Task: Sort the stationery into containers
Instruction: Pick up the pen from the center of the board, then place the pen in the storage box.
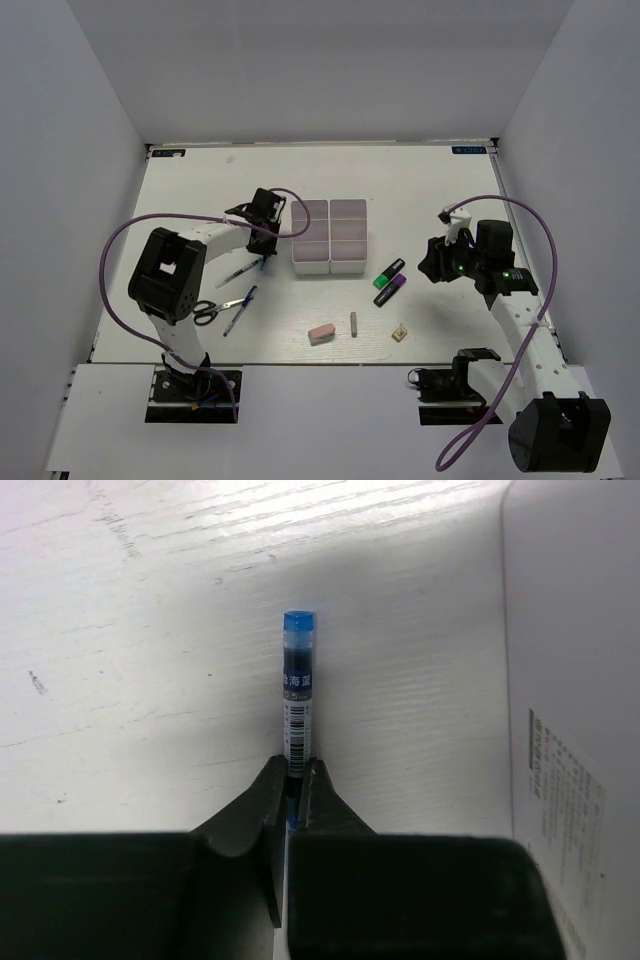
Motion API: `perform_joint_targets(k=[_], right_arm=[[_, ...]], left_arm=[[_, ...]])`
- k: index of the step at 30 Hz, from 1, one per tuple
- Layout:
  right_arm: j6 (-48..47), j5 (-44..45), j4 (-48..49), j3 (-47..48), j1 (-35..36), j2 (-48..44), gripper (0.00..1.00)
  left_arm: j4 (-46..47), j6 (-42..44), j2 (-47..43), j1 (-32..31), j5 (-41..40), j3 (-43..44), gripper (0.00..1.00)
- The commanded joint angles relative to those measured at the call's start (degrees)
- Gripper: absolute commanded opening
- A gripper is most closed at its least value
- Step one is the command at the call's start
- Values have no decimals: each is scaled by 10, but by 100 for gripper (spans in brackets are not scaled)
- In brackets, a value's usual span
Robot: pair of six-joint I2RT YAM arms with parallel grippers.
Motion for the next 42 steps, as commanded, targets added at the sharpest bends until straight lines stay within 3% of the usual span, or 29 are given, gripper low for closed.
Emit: perform_joint_targets(k=[1, 3, 5, 8, 9, 10, 16, 18, 26, 34, 42], right_arm=[[-3, 3, -1, 23, -3, -11, 51], [-4, 4, -3, 22, -1, -10, 73], [-6, 5, 1, 21, -1, -8, 73], [-8, 1, -2, 20, -1, -9, 32], [-8, -2, 1, 18, -1, -10, 6], [-9, -4, 1, 18, -1, -8, 0], [-12, -5, 8, 14, 0, -4, 3], [-13, -13, 8, 13, 0, -1, 4], [-17, -17, 11, 8, -1, 3, 7], [-20, -23, 11, 6, 0, 10, 8], [-24, -21, 12, 2, -1, 11, 12]], left_arm=[[-13, 1, -22, 16, -22, -12, 7], [-23, 1, -49, 19, -19, 7, 4], [-29, -2, -80, 24, -10, 25, 2], [-31, -21, -125, 24, 28, 55, 0], [-31, -28, -135, 23, 33, 64, 0], [-17, -45, -146, 17, 48, 65, 0], [74, -27, -187, -33, 93, 79, 0], [152, -7, -181, -47, 111, 68, 0], [376, 63, -146, -43, 288, 34, 0], [471, 55, -103, -25, 345, 28, 0], [574, 36, -71, 2, 346, -25, 0]])
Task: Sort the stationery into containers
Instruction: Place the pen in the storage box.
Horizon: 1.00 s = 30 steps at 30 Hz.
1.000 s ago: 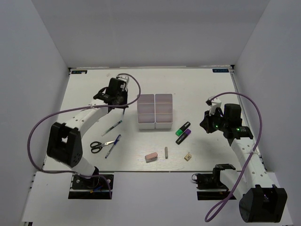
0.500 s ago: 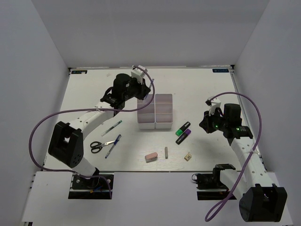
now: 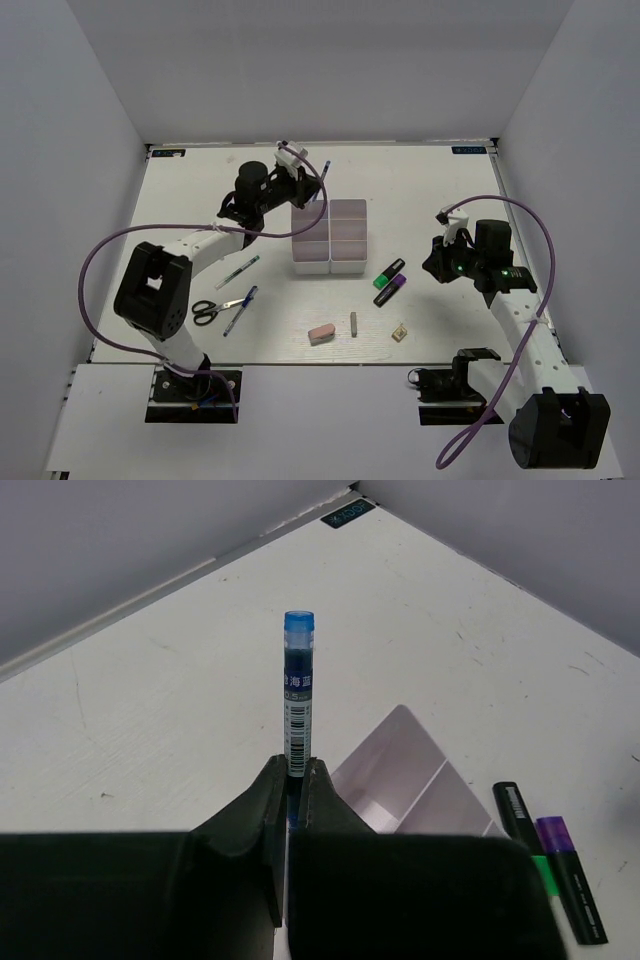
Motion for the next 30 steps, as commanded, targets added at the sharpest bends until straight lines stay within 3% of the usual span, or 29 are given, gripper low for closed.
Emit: perform_joint_targets(k=[1, 9, 11, 12, 14, 16, 21, 26, 28, 29, 30], right_arm=[[-11, -9, 14, 3, -1, 1, 12], [-15, -7, 17, 0, -1, 9, 22], [-16, -7, 17, -1, -1, 11, 26], [-16, -7, 17, 1, -1, 11, 28], [-18, -7, 17, 0, -1, 12, 30], [-17, -6, 17, 1, -1, 12, 31], [-17, -7, 17, 1, -1, 11, 32], [-17, -6, 16, 0, 0, 10, 34], [-17, -8, 16, 0, -1, 8, 43], [-17, -8, 14, 1, -1, 8, 47], [-19, -11, 12, 1, -1, 5, 50]], left_arm=[[67, -13, 9, 15, 18, -15, 0], [92, -21, 28, 21, 25, -38, 0], [98, -24, 28, 22, 30, -47, 5], [100, -24, 25, 22, 28, -50, 8], [105, -28, 22, 21, 26, -62, 27], [97, -27, 15, 20, 28, -65, 39], [68, -17, -4, 16, 24, -62, 52], [49, -18, -48, 14, 23, -68, 49], [15, -15, -99, 13, 19, -72, 34], [-34, -1, -114, 11, 14, -70, 17], [-73, 1, -157, 10, -20, -65, 7]])
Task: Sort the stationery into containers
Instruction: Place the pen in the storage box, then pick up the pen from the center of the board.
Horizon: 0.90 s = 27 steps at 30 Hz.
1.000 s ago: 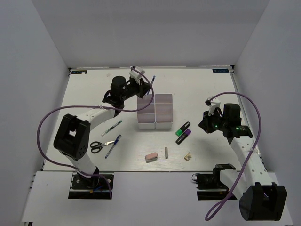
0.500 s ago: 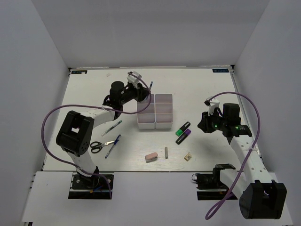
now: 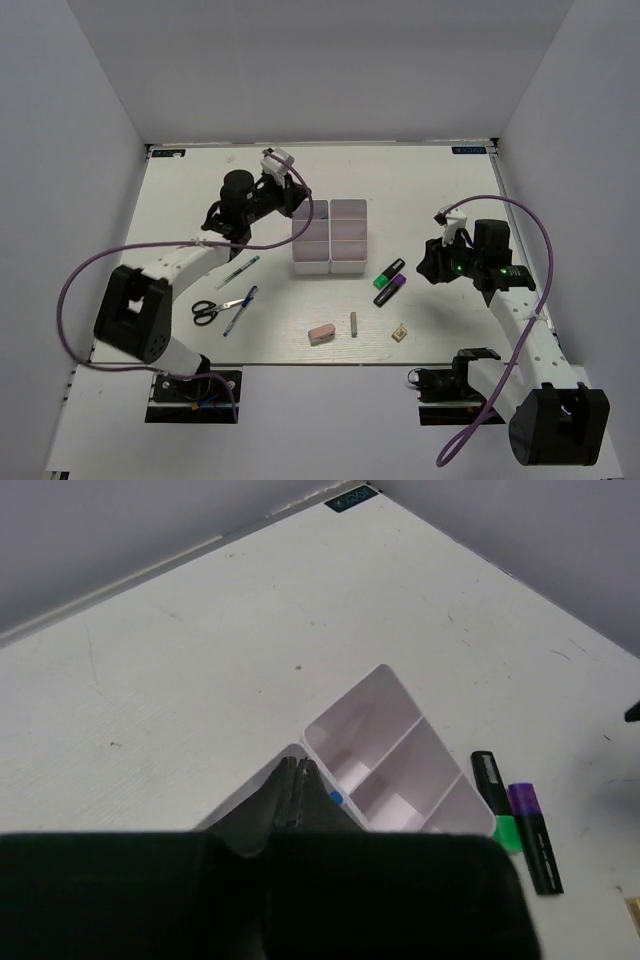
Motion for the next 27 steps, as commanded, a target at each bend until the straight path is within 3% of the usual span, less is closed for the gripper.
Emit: perform_joint_targets(k=[1, 2, 3, 4, 5, 6, 7, 8, 9, 11, 14, 27], right_arm=[[-7, -13, 6, 7, -1, -2, 50], [-10, -14, 2, 7, -1, -3, 47], [-12, -19, 0, 9, -2, -2, 34], [-20, -22, -7, 11, -3, -1, 16], [-23, -26, -10, 12, -1, -2, 0], [-27, -41, -12, 12, -1, -1, 0], [-36, -46, -16, 12, 1, -1, 0], [-38, -48, -18, 12, 1, -1, 11], [-38, -53, -21, 13, 2, 2, 32], [-41, -61, -30, 23, 2, 11, 60], [-46, -67, -38, 25, 0, 14, 60], [-49, -57, -30, 19, -1, 12, 60]], left_arm=[[-220, 19, -110, -11, -50, 14, 0], [-278, 20, -120, -10, -74, 43, 0], [-332, 45, -138, -11, -119, 53, 0], [-455, 51, -139, -8, -137, 62, 0], [-492, 84, -140, -1, -151, 64, 6], [-524, 88, -134, 3, -162, 63, 14], [-623, 100, -99, 16, -160, 90, 27], [-660, 108, -79, 30, -156, 105, 35], [-744, 116, -60, 36, -145, 127, 40], [-756, 134, -12, 34, -166, 120, 46], [-697, 137, -9, 37, -194, 87, 50], [-639, 153, 66, 65, -239, 63, 54]])
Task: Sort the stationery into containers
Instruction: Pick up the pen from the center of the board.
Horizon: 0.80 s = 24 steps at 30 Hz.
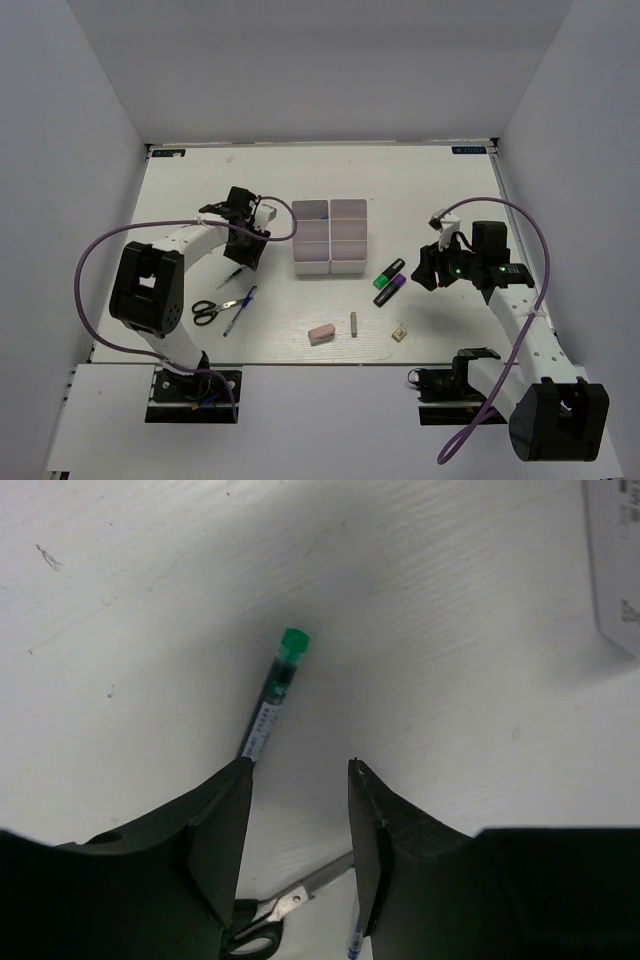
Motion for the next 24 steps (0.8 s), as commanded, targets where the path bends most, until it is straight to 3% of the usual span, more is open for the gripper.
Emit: perform_joint_targets(k=[1, 9, 14, 16, 17, 20, 21, 24], right_arm=[[-7, -7, -2, 18, -1, 0, 60], [-7, -7, -2, 16, -1, 0, 60], [-6, -7, -2, 16, -3, -1, 60], [-7, -8, -2, 16, -1, 0, 60], [-5, -9, -2, 16, -1, -1, 60], [-4, -8, -3, 17, -15, -3, 60], [-4, -9, -3, 18, -3, -4, 60], [-3, -8, -2, 18, -2, -6, 60]], left_arm=[[29, 15, 7, 4, -20, -7, 54], [44, 35, 52, 5, -30, -2, 54], [60, 42, 65, 5, -78, -10, 51], [64, 42, 72, 7, -81, -14, 44], [65, 42, 74, 8, -90, -19, 34], [70, 37, 80, 7, -105, -29, 16], [73, 36, 80, 8, -110, -35, 15], [68, 29, 76, 8, -108, -32, 3]])
